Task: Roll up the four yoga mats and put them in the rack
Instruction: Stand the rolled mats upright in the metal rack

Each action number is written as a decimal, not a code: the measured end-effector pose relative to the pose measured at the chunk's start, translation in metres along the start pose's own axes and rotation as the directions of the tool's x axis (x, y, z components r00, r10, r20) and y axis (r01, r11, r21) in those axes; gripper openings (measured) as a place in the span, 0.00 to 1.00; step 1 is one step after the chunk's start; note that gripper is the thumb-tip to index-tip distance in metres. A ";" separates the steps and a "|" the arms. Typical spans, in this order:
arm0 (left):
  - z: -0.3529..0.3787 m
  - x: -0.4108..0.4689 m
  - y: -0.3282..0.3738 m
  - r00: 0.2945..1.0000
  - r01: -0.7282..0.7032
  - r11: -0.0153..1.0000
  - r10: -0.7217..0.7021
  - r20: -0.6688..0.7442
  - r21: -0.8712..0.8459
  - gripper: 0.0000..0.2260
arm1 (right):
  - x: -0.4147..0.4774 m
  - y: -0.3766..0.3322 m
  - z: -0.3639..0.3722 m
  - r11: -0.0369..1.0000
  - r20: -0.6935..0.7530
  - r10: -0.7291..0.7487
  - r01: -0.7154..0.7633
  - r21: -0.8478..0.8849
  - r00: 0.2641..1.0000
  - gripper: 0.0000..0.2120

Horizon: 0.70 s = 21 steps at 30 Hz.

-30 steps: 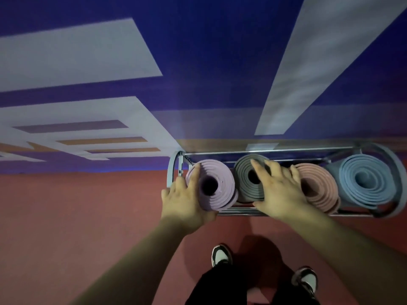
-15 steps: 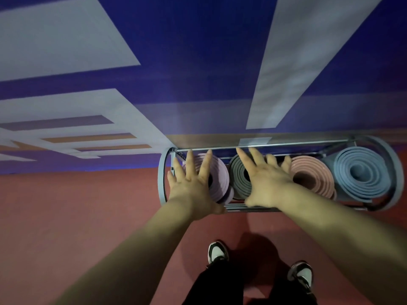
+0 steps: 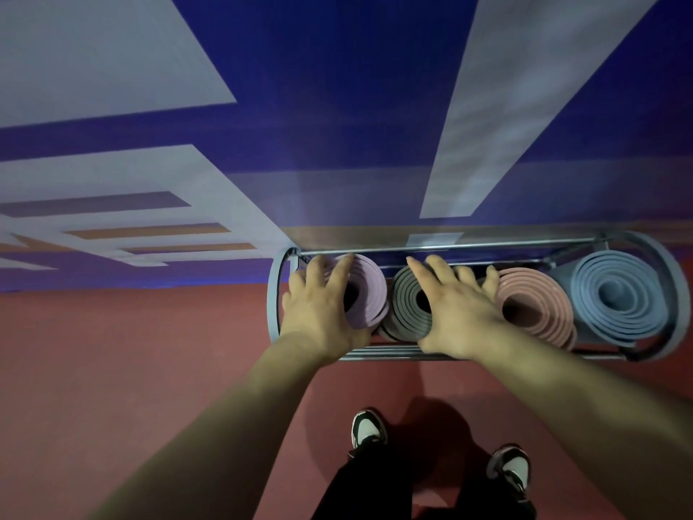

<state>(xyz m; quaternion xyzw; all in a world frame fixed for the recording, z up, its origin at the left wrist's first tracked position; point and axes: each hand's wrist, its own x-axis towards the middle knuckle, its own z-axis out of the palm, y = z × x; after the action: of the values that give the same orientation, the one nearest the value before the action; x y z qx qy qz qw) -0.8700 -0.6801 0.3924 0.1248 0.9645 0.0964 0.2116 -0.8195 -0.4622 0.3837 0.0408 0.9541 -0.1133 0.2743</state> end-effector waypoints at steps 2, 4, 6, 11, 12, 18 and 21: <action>-0.003 0.000 -0.001 1.000 -0.017 1.000 0.016 0.013 0.020 0.53 | 0.000 0.003 -0.001 1.000 -0.008 -0.009 0.009 0.008 1.000 0.64; -0.006 -0.006 -0.005 0.999 -0.043 0.999 0.043 0.011 0.008 0.54 | 0.000 0.005 -0.002 1.000 -0.011 -0.011 0.011 0.021 1.000 0.63; -0.005 -0.016 -0.008 0.995 -0.091 0.996 0.089 0.053 0.024 0.54 | 0.001 0.006 -0.004 1.000 -0.012 -0.014 0.014 0.022 1.000 0.62; 0.012 -0.033 -0.015 0.988 -0.058 0.998 0.053 0.144 0.034 0.56 | 0.002 -0.003 -0.006 0.999 -0.009 -0.051 0.051 -0.014 0.999 0.60; 0.016 -0.035 -0.017 0.987 -0.037 0.999 0.032 0.158 0.031 0.57 | 0.001 -0.005 -0.005 0.998 -0.006 -0.062 0.061 -0.029 0.998 0.59; 0.025 -0.035 -0.024 0.985 -0.024 0.997 0.011 0.174 0.071 0.61 | -0.021 -0.009 0.014 0.996 0.006 -0.067 0.067 -0.060 0.998 0.62; 0.025 -0.034 -0.023 0.988 -0.022 0.997 0.010 0.155 0.079 0.60 | -0.022 -0.006 0.014 0.996 0.010 -0.077 0.077 -0.042 0.997 0.65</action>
<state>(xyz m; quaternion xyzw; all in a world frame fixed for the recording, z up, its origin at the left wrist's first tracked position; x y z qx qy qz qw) -0.8337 -0.7088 0.3776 0.1481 0.9473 0.0494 0.2797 -0.7944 -0.4713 0.3845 -0.0022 0.9560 -0.1038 0.2743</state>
